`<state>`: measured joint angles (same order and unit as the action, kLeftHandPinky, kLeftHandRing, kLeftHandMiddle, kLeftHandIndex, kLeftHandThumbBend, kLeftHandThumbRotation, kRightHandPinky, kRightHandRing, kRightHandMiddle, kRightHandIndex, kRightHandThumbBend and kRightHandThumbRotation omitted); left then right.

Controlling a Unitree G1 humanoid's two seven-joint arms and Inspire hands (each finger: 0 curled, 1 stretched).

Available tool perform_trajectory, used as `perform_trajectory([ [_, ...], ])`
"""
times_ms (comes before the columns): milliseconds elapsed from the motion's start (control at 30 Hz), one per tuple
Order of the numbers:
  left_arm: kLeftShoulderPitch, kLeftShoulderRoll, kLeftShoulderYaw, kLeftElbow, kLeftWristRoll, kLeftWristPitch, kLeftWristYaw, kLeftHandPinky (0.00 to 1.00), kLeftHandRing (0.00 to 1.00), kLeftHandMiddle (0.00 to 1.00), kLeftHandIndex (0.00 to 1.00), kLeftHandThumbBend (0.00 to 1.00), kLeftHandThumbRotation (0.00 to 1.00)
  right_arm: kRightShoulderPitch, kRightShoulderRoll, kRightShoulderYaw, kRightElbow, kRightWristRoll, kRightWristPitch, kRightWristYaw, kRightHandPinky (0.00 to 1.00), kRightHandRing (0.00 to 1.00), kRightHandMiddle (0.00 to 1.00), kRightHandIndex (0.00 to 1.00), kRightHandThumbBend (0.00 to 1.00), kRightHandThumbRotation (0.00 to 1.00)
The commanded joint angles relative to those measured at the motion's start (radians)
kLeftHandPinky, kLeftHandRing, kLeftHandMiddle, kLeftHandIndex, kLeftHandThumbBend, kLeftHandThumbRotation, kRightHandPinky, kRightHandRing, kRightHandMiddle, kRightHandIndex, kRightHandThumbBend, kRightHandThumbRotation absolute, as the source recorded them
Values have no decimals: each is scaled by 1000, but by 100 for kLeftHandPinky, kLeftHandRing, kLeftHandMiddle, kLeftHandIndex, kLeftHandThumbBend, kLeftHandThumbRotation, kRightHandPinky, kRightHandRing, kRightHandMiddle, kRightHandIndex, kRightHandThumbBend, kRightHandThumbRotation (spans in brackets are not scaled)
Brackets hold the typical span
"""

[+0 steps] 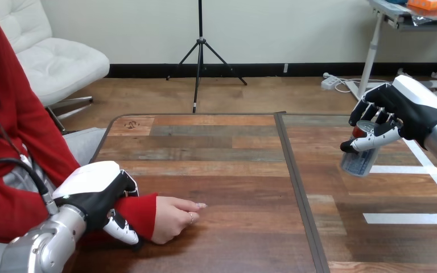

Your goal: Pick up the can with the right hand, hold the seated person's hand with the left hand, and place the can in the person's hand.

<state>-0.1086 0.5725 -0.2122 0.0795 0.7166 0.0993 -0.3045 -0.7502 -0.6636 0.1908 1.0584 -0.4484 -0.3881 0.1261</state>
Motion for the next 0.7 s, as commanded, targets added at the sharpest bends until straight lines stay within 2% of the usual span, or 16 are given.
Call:
perform_trajectory([
  [0, -50, -9, 51, -134, -28, -18, 47, 25, 31, 38, 38, 75, 0, -133, -21, -30, -21, 20, -25, -39, 33, 37, 42, 47, 70, 0],
  [300, -65, -20, 79, -191, -48, -33, 72, 27, 33, 38, 37, 76, 0, -145, -9, -28, -26, 18, -11, -39, 32, 36, 42, 47, 71, 0],
  [667, -93, -37, 100, -216, -82, -65, 112, 26, 31, 36, 36, 77, 0, -162, 11, -18, -35, 8, 9, -47, 33, 37, 43, 48, 71, 0],
])
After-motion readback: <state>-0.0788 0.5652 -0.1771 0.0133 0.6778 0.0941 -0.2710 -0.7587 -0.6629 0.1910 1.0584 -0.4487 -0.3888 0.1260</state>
